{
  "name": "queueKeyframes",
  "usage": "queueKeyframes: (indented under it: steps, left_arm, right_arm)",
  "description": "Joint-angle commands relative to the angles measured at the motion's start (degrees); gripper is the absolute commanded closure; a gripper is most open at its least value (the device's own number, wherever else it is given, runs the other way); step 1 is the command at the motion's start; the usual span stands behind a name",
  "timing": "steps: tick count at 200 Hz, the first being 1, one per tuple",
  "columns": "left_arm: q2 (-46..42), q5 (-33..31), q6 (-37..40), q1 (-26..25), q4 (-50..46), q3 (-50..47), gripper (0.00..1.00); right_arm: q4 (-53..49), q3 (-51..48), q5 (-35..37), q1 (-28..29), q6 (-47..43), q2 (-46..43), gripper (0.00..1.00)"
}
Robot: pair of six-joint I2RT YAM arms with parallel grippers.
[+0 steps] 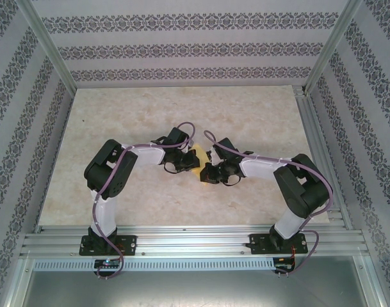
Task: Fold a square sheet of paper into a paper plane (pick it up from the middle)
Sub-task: Fourth fold the wing at the center of the table.
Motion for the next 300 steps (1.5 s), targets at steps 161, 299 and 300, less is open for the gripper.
queueKeyframes:
  steps: [161, 299, 300]
  left_arm:
    - [3.3, -0.5, 5.1, 1.4, -5.6, 4.9, 0.87]
    - [8.4, -5.2, 0.4, 4.3, -12.1, 14.0, 0.99]
    - [8.5, -5.2, 0.4, 4.4, -12.2, 14.2, 0.99]
  right_arm:
    - [2.5, -5.3, 3.1, -2.3, 0.2, 8.9, 0.98]
    - [0.6, -5.5, 3.8, -1.8, -1.6, 10.0, 1.00]
    - [0.6, -5.5, 3.8, -1.8, -1.6, 10.0, 1.00]
